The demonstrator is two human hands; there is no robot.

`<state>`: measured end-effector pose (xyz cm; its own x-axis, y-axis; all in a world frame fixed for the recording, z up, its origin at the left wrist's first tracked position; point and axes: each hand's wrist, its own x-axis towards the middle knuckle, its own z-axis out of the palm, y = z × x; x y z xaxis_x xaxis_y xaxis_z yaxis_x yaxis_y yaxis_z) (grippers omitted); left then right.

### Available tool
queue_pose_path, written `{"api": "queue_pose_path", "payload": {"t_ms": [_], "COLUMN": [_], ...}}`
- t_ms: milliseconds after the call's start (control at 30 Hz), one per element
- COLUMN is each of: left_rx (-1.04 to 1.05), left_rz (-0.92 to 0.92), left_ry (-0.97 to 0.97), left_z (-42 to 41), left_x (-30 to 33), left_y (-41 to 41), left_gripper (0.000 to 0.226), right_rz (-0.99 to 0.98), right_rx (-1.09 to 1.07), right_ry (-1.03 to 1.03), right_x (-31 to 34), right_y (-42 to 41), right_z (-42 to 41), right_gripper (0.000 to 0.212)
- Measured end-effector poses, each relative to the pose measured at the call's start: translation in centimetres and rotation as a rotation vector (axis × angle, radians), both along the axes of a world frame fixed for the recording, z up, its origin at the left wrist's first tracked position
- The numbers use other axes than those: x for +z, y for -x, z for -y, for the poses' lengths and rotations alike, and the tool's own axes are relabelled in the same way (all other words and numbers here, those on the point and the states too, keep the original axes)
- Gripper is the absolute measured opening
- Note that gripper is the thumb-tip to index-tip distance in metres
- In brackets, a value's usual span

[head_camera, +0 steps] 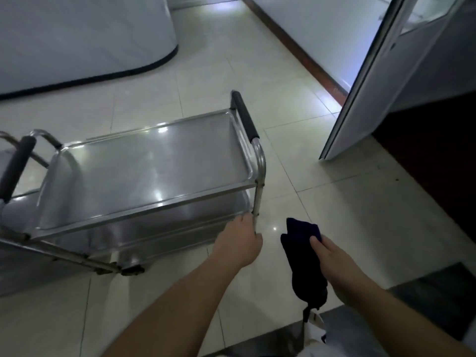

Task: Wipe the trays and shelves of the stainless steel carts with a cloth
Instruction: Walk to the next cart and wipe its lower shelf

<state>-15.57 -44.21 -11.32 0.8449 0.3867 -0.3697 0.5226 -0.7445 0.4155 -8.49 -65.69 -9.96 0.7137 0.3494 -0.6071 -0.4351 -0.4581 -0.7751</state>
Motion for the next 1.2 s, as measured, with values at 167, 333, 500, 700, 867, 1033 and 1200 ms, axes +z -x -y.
{"api": "queue_pose_path", "payload": {"t_ms": [167,333,500,700,867,1033,1200], "left_rx": [0.02,0.047,0.142,0.234,0.195,0.16,0.186], "left_rz": [-0.003,-0.006,-0.018,0.025,0.004,0.017,0.014], "left_ry": [-0.008,0.006,0.053,0.119,0.145,0.131,0.113], "left_z": [6.5,11.2,10.0,5.5,0.2,-6.2,-11.7], "left_x": [1.0,2.0,1.8,0.3,-0.8,0.3,0.7], "left_y": [-11.1,-18.9,-24.8,-33.9,-43.0,-51.1,-58.1], "left_gripper": [0.049,0.055,0.059,0.061,0.061,0.06,0.059], "right_rz": [0.006,0.022,0.012,-0.031,0.004,-0.008,-0.03], "right_rx": [-0.017,0.01,-0.025,-0.029,-0.035,-0.071,-0.086], "right_ry": [-0.006,0.01,0.014,-0.036,-0.004,0.008,-0.03], "right_x": [0.7,1.3,1.4,0.7,0.8,1.8,2.1], "right_y": [-9.9,-19.0,-26.5,-35.8,-44.4,-51.8,-59.4], "right_z": [5.9,10.2,9.7,4.8,-0.6,-5.9,-11.0], "right_gripper": [0.022,0.032,0.029,0.028,0.027,0.023,0.023]}}
